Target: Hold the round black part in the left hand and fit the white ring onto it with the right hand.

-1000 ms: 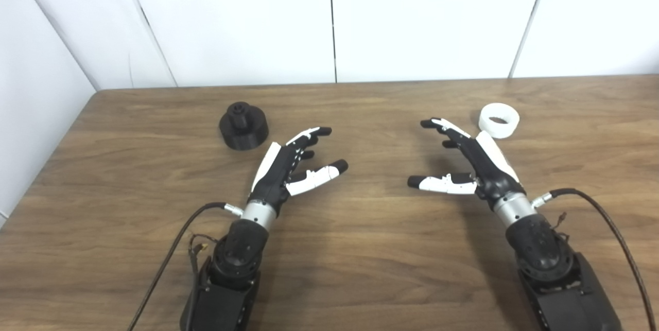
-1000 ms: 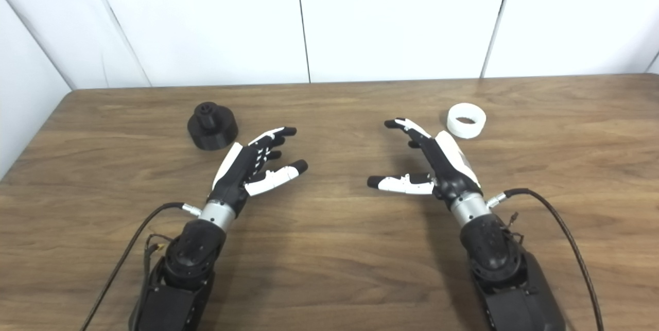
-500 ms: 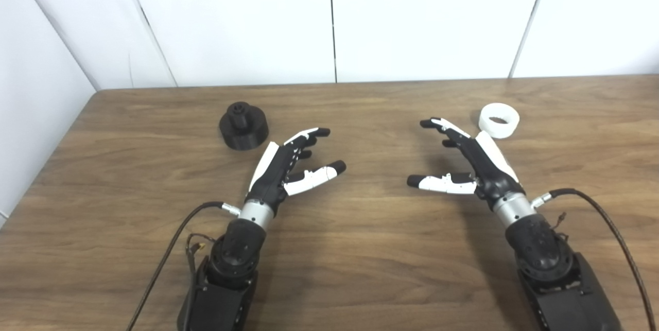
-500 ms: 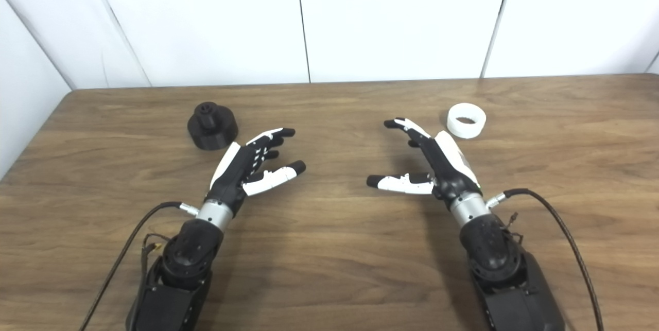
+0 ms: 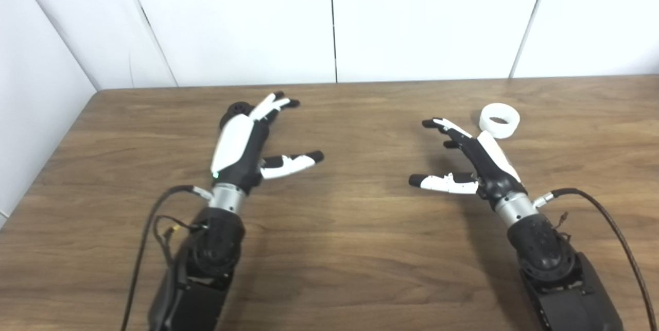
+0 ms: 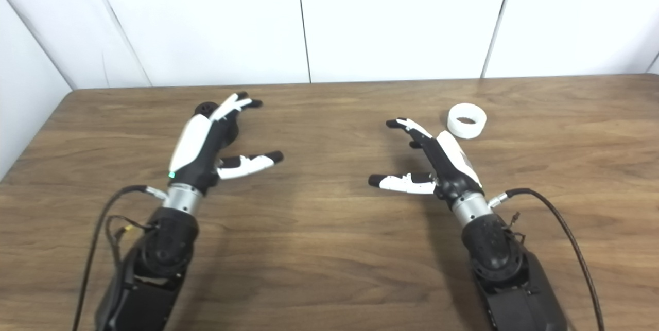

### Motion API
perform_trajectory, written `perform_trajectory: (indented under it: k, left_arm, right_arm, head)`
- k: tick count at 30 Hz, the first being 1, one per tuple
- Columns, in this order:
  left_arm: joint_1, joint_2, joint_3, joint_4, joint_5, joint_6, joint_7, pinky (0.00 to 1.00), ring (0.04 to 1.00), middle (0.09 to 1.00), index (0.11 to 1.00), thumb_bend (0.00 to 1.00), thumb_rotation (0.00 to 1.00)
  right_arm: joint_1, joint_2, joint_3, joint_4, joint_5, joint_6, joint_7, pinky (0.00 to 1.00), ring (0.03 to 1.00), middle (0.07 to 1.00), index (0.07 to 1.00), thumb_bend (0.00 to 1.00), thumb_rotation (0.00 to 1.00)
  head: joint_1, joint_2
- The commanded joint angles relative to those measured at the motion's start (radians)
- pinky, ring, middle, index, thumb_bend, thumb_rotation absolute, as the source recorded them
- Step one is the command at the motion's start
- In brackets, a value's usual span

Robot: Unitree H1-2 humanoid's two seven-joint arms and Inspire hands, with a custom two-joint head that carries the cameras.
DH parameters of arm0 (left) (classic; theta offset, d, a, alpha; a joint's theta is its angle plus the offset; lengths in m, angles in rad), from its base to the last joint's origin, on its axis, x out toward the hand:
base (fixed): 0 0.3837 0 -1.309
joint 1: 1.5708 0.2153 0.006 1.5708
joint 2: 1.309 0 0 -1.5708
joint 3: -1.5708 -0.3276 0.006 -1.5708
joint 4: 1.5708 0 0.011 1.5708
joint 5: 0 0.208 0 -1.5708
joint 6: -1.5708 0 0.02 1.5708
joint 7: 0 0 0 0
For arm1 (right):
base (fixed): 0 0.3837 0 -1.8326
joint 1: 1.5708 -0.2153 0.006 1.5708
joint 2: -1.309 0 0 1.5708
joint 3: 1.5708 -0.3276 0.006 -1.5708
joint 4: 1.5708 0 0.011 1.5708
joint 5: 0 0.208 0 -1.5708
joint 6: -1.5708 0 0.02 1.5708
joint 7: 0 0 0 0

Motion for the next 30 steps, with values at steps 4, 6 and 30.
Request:
perform_trajectory:
  k: [4,6,30]
  left_arm:
    - [-0.051,0.053,0.044,-0.02,0.047,-0.011,0.045,0.85,0.988,0.994,0.819,0.91,0.42]
    - [-0.053,0.061,0.052,-0.012,0.063,-0.001,0.05,0.85,0.997,0.999,0.813,0.91,0.42]
    - [-0.164,0.127,0.11,0.394,0.15,0.078,0.302,0.96,1.0,1.0,0.884,1.0,0.45]
  right_arm:
    - [-0.053,-0.004,-0.009,-0.02,0.008,-0.04,-0.015,0.84,0.918,0.927,0.853,0.87,0.43]
    - [-0.055,-0.005,-0.01,-0.02,0.011,-0.04,-0.013,0.84,0.921,0.927,0.853,0.87,0.43]
    - [-0.047,-0.011,-0.011,-0.023,0.024,-0.039,-0.01,0.82,0.914,0.929,0.851,0.86,0.39]
  head:
    - [0.008,-0.002]
    - [0.012,-0.002]
    - [0.036,-0.003]
